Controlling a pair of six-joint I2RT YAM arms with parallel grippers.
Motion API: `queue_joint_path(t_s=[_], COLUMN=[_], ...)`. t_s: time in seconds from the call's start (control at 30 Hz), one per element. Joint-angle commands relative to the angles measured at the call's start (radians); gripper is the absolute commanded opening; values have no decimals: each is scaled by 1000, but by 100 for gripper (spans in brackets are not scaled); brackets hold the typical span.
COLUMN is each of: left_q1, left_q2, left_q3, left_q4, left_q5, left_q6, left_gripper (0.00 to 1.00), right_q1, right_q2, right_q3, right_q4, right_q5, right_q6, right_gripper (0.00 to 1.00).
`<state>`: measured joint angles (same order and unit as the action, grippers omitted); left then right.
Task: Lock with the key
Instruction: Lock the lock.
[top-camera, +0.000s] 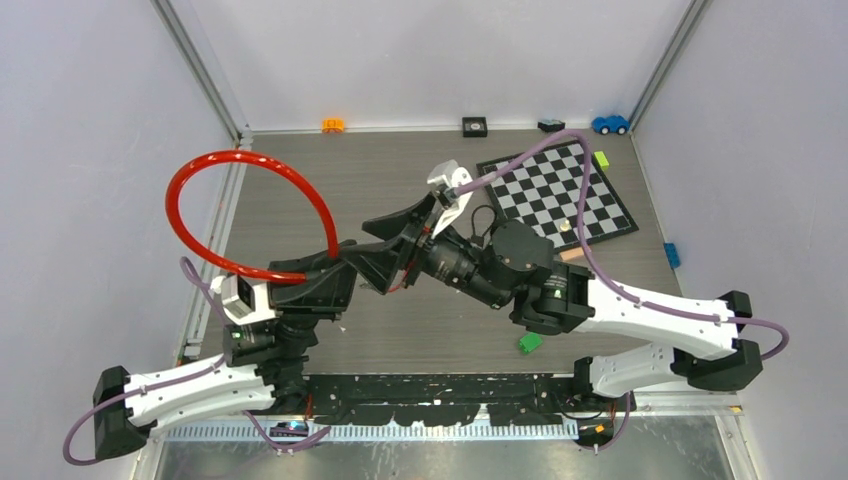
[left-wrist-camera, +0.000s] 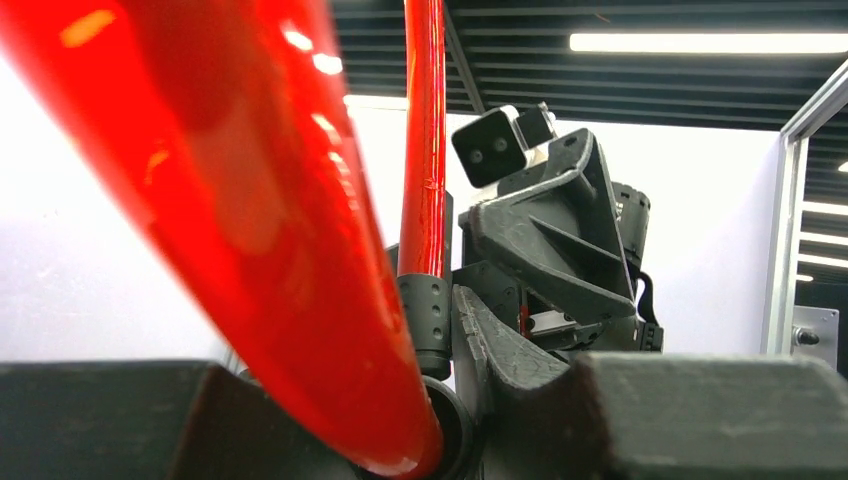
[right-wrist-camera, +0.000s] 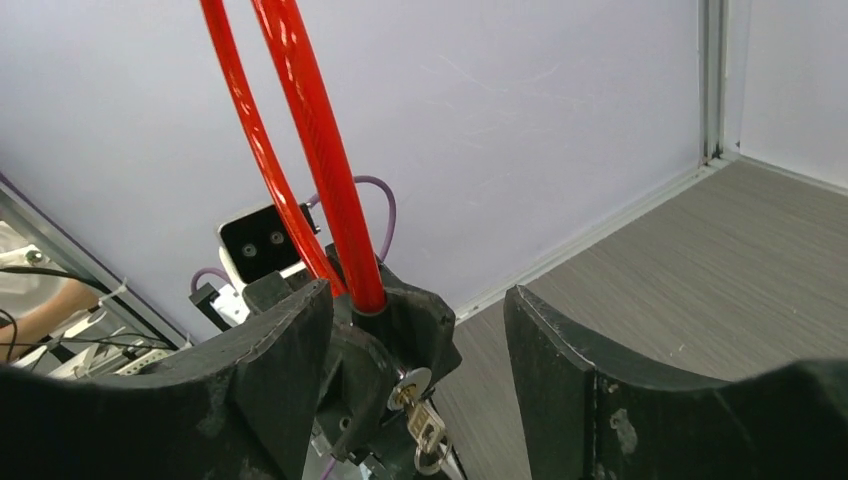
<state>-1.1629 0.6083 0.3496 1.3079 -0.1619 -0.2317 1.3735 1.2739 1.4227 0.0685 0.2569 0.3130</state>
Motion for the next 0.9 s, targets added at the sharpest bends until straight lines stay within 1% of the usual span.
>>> queue_joint_path(t_s=[0.0, 0.13, 0.2, 0.27, 0.4, 0.43, 0.47, 0.53, 0.6, 0.67, 0.7, 0.73, 0.8, 0.87], left_q1=[1, 1, 2, 1, 1, 1, 0, 1, 0, 1, 1, 1, 2, 2], left_q2=[-38, -104, -148, -177, -207, -209, -208, -204, -198, -187, -179, -174, -166, -162], left_q3=[19, 42, 60, 80, 119, 128, 137, 156, 176, 193, 199, 201, 203, 200], left_q4=[72, -39, -111, -174, -275, -292, -306, -333, -350, -351, -348, -342, -325, -302], left_q5=[-17, -11, 4, 15, 43, 56, 71, 106, 137, 157, 189, 199, 201, 189], left_q6=[25, 18, 13, -3, -47, -58, -68, -92, -113, -127, -130, -132, -139, -145], left_gripper=[0, 0, 0, 0, 0, 0, 0, 0, 0, 0, 0, 0, 0, 0], right_q1=[6, 6, 6, 6, 6, 6, 6, 6, 6, 6, 6, 6, 6, 6], right_q2=[-101, -168, -197, -220, -243, -245, -246, -247, -250, -254, -255, -257, -260, -259], right_q3=[-49, -134, -175, -220, -286, -297, -305, -310, -308, -309, -308, -307, -304, -304], right_q4=[128, 182, 191, 196, 234, 240, 244, 248, 234, 228, 228, 221, 195, 181], right_q5=[-50, -73, -106, -131, -131, -131, -142, -198, -276, -325, -354, -392, -476, -518], right_q6=[-52, -68, -72, -70, -39, -34, -33, -53, -125, -234, -293, -377, -601, -756], right_gripper=[69, 72, 78, 82, 83, 78, 72, 60, 58, 57, 56, 54, 53, 53])
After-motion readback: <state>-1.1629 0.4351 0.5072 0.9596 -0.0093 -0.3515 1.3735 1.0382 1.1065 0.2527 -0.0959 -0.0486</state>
